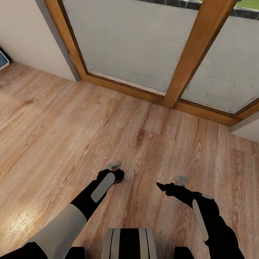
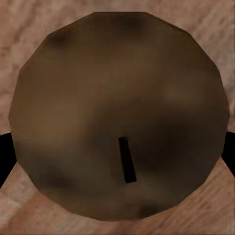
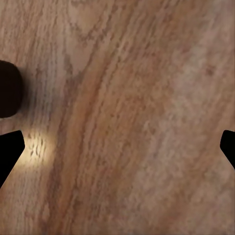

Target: Place each of the two pumpkins and all three candles from the living room inside a cabinet in the living room (use any cabinet), then make sure every cabinet is closed, and position the cauldron so it is next to a table in the living room.

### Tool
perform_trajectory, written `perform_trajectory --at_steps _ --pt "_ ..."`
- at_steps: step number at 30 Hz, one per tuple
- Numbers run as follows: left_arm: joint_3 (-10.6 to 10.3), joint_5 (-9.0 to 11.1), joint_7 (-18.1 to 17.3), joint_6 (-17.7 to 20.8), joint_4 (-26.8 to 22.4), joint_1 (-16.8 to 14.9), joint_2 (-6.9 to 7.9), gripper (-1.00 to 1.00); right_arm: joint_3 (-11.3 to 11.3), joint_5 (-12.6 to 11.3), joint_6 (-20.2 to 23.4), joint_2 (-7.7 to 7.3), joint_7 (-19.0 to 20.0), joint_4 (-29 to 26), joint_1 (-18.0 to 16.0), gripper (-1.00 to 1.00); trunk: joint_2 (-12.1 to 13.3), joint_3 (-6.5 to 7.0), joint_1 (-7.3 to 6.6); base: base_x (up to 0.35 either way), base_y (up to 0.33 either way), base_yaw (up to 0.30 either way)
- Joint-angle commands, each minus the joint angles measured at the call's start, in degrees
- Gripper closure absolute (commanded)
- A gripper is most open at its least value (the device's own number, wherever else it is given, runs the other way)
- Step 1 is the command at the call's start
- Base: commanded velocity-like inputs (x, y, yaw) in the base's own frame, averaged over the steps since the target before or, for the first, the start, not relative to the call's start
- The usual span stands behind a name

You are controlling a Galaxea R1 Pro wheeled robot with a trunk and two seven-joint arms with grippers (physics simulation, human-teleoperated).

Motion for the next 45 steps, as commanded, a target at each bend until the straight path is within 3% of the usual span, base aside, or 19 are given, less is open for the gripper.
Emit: perform_trajectory --at_steps 1,12,15,19,20,24,26,45 --pt "0.0 -0.1 0.1 0.2 -0.9 0.0 0.06 1.0 0.0 0.0 0.0 0.0 0.0 0.0 0.0 -1.0 0.0 0.0 0.0 0.0 0.0 0.0" --pt "0.0 0.0 1.7 1.1 -7.6 -0.1 0.11 1.0 0.0 0.2 0.0 -0.1 -0.1 -0.1 0.0 -1.0 0.0 0.0 0.0 0.0 0.0 0.0" --pt "0.2 0.0 3.9 6.5 -13.4 -0.2 -0.12 1.0 0.0 0.6 0.0 -0.4 -0.3 -0.2 0.0 -1.0 0.0 0.0 0.0 0.0 0.0 0.0" --pt "0.4 -0.2 5.0 7.6 -17.7 -0.4 -0.16 1.0 0.0 0.8 0.0 -0.38 -0.4 -0.5 0.0 -1.0 0.0 0.0 0.0 0.0 0.0 0.0" --pt "0.4 -0.3 5.9 7.8 -18.7 -0.4 -0.09 1.0 0.0 0.8 0.0 -0.37 -0.4 -0.5 0.0 -1.0 0.0 0.0 0.0 0.0 0.0 0.0" --pt "0.4 0.2 15.3 8.6 -22.1 -0.5 -0.35 1.0 0.1 0.8 0.0 -0.49 -0.5 -0.7 0.0 -1.0 0.0 0.0 0.0 0.0 0.0 0.0" --pt "0.4 0.3 16.6 8.7 -23.4 -0.5 -0.34 1.0 0.1 0.8 0.0 -0.51 -0.4 -0.8 0.0 -1.0 0.0 0.0 0.0 0.0 0.0 0.0" --pt "0.1 0.4 17.5 8.8 -24.1 -0.4 0.09 1.0 -0.6 0.6 0.3 -1.33 0.0 -4.2 0.0 -1.0 0.0 0.0 0.0 0.0 0.0 0.0"
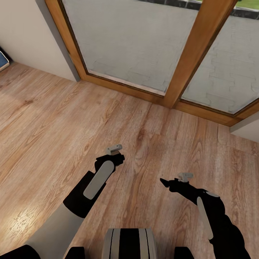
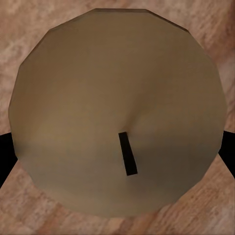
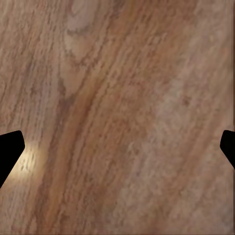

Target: Place each of the two pumpkins and all three candles from the living room inside a cabinet in the living room (use any cabinet), then make sure every cabinet is closed, and position the cauldron so it is next to a table in the living room.

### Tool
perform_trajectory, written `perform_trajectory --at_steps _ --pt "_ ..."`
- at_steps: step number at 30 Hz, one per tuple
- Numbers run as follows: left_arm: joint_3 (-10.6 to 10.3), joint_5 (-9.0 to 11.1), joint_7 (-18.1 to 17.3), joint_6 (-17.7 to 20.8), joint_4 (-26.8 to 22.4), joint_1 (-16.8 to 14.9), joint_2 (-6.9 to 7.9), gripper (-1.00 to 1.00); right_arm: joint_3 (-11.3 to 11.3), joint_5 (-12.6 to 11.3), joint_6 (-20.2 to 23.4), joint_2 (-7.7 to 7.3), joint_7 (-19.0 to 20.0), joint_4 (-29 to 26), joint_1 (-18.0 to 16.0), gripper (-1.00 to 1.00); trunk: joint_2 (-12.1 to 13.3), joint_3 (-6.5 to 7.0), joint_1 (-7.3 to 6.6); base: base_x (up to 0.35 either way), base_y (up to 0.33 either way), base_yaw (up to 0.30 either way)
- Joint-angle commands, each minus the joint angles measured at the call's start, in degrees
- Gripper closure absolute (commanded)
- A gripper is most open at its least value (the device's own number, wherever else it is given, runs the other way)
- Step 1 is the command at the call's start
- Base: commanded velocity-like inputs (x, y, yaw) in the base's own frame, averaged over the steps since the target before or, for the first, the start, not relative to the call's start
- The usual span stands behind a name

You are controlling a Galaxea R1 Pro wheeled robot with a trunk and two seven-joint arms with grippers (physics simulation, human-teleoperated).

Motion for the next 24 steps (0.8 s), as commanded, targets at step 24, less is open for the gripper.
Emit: perform_trajectory --at_steps 24 --pt "-0.1 -0.1 -0.3 -0.3 0.5 0.2 -0.32 1.0 -13.8 -0.7 -0.3 -0.01 0.4 0.1 0.0 -1.0 0.0 0.0 0.0 0.0 0.0 0.0"
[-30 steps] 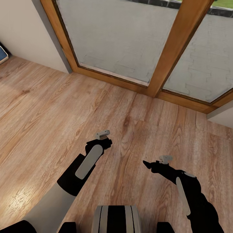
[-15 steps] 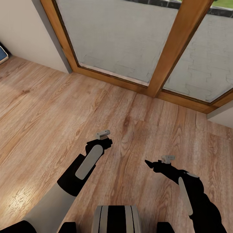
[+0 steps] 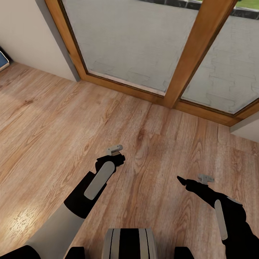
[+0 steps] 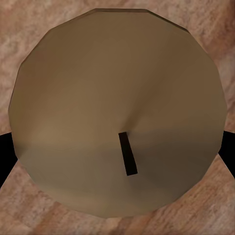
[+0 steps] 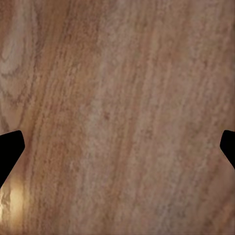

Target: Place each of the two pumpkins and all three candles from the living room inside a cabinet in the living room (use any cabinet), then make sure every cabinet is closed, and position the cauldron so it is next to a table in the living room.

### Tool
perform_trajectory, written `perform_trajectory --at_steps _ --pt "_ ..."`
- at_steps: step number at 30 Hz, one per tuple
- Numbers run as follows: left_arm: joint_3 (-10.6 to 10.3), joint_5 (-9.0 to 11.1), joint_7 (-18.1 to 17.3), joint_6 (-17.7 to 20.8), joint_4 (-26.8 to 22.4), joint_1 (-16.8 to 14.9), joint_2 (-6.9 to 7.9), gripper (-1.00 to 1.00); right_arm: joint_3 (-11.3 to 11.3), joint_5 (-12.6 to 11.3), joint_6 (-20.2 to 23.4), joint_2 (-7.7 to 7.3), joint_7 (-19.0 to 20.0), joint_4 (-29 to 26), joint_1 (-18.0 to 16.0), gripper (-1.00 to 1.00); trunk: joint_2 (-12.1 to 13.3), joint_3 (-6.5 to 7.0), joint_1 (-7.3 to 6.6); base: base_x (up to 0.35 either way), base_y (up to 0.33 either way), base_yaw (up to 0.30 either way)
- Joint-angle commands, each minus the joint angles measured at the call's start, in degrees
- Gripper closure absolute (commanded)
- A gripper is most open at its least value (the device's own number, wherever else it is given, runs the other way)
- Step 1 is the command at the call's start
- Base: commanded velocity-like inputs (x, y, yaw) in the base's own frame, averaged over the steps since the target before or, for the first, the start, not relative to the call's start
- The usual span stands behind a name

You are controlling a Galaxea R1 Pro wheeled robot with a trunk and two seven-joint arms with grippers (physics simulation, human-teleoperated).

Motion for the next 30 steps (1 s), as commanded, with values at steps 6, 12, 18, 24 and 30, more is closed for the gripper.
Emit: perform_trajectory --at_steps 6,12,18,24,30 --pt "0.0 0.0 0.0 0.0 0.0 0.0 -0.01 1.0 0.0 0.0 0.0 0.02 0.0 0.0 0.0 -1.0 0.0 0.0 0.0 0.0 0.0 0.0" --pt "-0.3 0.0 0.0 0.0 -0.1 0.0 -0.08 1.0 0.0 0.0 0.0 -0.04 0.1 -0.1 0.0 -1.0 0.0 0.0 0.0 0.0 0.0 0.0" --pt "-5.1 0.0 0.2 -0.3 -0.5 0.0 -0.08 1.0 0.1 0.0 0.0 -0.02 0.2 -0.1 0.0 -1.0 0.0 0.0 0.0 0.0 0.0 0.0" --pt "-5.4 0.0 0.1 -0.3 -0.5 0.0 0.0 1.0 0.1 0.0 0.0 0.0 0.1 -0.1 0.0 -1.0 0.0 0.0 0.0 0.0 0.0 0.0" --pt "-5.4 0.0 0.2 -0.4 -0.7 0.0 0.0 1.0 0.1 0.0 0.0 0.02 0.2 -0.1 0.0 -1.0 0.0 0.0 0.0 0.0 0.0 0.0"
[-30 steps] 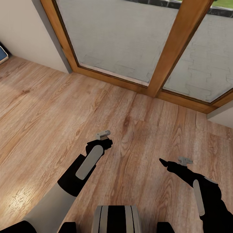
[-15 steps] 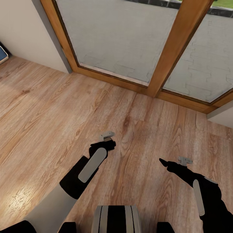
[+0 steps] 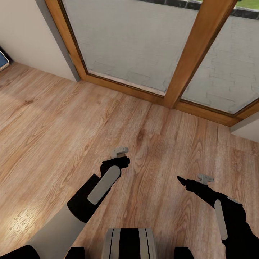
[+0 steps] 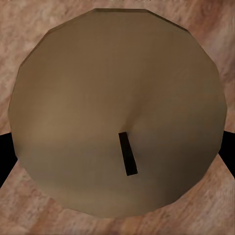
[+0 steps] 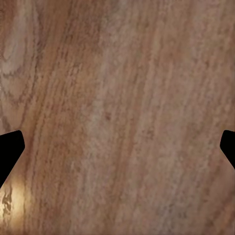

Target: Place each of the two pumpkins and all three candles from the living room inside a cabinet in the living room (use any cabinet), then make sure every cabinet is closed, and position the cauldron so it is next to a table in the living room.

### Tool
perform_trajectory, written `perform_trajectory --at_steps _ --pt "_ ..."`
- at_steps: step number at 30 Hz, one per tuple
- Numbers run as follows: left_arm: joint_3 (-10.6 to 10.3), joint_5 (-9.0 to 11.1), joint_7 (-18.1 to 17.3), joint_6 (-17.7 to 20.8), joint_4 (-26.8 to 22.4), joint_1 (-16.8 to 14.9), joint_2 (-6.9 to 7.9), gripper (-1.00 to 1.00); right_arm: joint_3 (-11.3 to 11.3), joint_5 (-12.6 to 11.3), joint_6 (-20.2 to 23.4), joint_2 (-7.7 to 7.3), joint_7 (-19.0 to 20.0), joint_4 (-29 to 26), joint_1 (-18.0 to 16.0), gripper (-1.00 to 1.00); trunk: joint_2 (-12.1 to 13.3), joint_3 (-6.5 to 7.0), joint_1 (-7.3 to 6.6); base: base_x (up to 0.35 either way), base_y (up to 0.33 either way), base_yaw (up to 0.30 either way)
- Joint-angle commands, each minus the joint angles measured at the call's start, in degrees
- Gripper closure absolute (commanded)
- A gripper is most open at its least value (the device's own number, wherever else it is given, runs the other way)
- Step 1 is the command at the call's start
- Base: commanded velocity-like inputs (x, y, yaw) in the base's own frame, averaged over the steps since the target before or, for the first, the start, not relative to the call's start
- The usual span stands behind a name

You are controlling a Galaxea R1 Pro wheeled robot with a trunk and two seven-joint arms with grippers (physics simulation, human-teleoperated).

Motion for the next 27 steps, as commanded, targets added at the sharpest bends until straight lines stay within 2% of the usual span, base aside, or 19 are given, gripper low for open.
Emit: perform_trajectory --at_steps 1,24,27 --pt "0.0 0.0 -0.1 -0.1 0.0 0.0 0.0 1.0 0.0 0.0 0.0 0.0 0.0 0.0 0.0 -1.0 0.0 0.0 0.0 0.0 0.0 0.0" --pt "-0.1 0.1 -0.4 -0.6 0.5 0.0 -0.11 1.0 0.2 0.1 0.0 0.21 -0.1 0.0 0.0 -1.0 0.3 4.87 -0.57 0.0 0.0 0.0" --pt "-0.1 0.1 -0.5 -0.6 0.6 0.0 -0.15 1.0 1.4 0.1 0.2 0.13 0.0 0.0 0.0 -1.0 0.3 5.54 -0.64 0.0 0.0 0.0"
